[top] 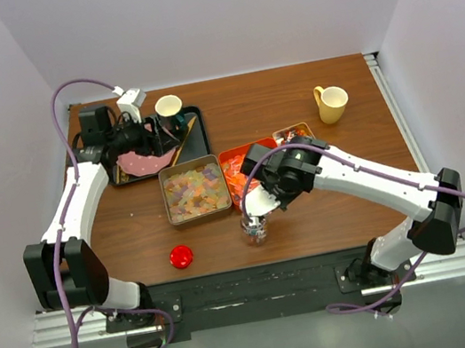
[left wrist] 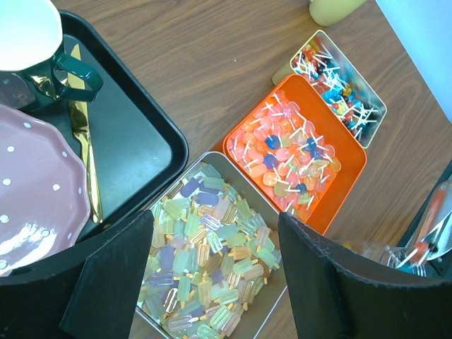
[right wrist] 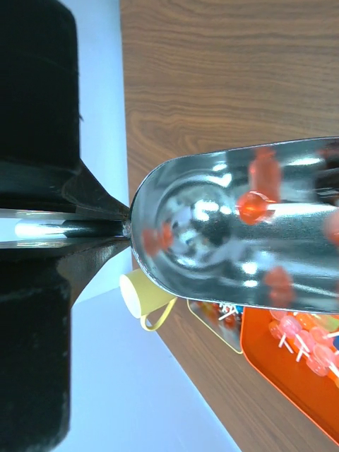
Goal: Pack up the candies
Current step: Place the fake candies in the packing bottle.
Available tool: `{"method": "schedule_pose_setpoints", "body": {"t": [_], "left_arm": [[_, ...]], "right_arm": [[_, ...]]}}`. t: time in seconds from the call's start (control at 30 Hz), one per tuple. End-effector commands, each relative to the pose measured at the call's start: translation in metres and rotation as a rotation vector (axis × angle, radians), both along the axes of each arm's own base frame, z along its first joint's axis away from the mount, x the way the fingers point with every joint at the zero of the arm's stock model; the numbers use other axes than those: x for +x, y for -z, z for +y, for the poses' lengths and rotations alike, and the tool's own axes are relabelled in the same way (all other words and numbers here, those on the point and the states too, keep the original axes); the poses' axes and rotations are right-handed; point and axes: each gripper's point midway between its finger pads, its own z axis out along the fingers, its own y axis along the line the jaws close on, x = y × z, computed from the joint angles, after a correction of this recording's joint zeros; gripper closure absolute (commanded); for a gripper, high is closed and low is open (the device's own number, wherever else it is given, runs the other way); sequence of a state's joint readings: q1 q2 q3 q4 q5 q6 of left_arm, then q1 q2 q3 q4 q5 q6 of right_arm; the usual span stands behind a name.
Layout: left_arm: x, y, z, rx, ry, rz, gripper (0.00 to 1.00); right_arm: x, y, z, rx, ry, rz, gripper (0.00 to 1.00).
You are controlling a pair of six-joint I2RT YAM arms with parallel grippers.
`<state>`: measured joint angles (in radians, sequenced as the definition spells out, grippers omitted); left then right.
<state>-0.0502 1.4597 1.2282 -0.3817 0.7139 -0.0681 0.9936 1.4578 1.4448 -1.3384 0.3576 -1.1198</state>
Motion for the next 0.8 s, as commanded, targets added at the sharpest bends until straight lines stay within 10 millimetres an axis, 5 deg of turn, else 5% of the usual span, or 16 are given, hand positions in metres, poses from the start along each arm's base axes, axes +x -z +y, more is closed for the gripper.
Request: {"method": "schedule_pose_setpoints", "body": {"t": [0.0,0.4,0.57,0.6,0.7,0.73,0.77], "left_arm": [[0.001,-0.02,0.001,-0.029,0.0,-0.061,0.24],[-0.002,-0.023,-0.006,-0.068,0.035,-0.056,0.24],[-0.041,-0.031,-0.035,-0.245,0.237,-0.008,0.26],[-0.046,-0.035,-0.04,-0.286,0.272,-0.004,0.31],[-0.073,-0.034,-0.059,-0.341,0.398,0.026,0.67],[-0.084,-0.033,-0.068,-0.352,0.442,0.038,0.86],[-0.088,-0.032,-0.071,-0.357,0.456,0.046,0.92]], "right_arm": [[-0.025,-0.011,-0.055,-0.223,-0.021,0.071,1.0],[-0.022,-0.021,-0.056,-0.218,-0.024,0.03,1.0],[-0.017,-0.016,-0.027,0.019,0.122,0.05,1.0],[-0.018,-0.012,-0.022,0.06,0.151,0.067,1.0],[-0.015,0.004,-0.011,0.116,0.287,0.114,1.0],[-0.01,0.007,-0.009,0.141,0.33,0.125,1.0],[-0.005,0.013,-0.004,0.148,0.363,0.14,1.0]]}}
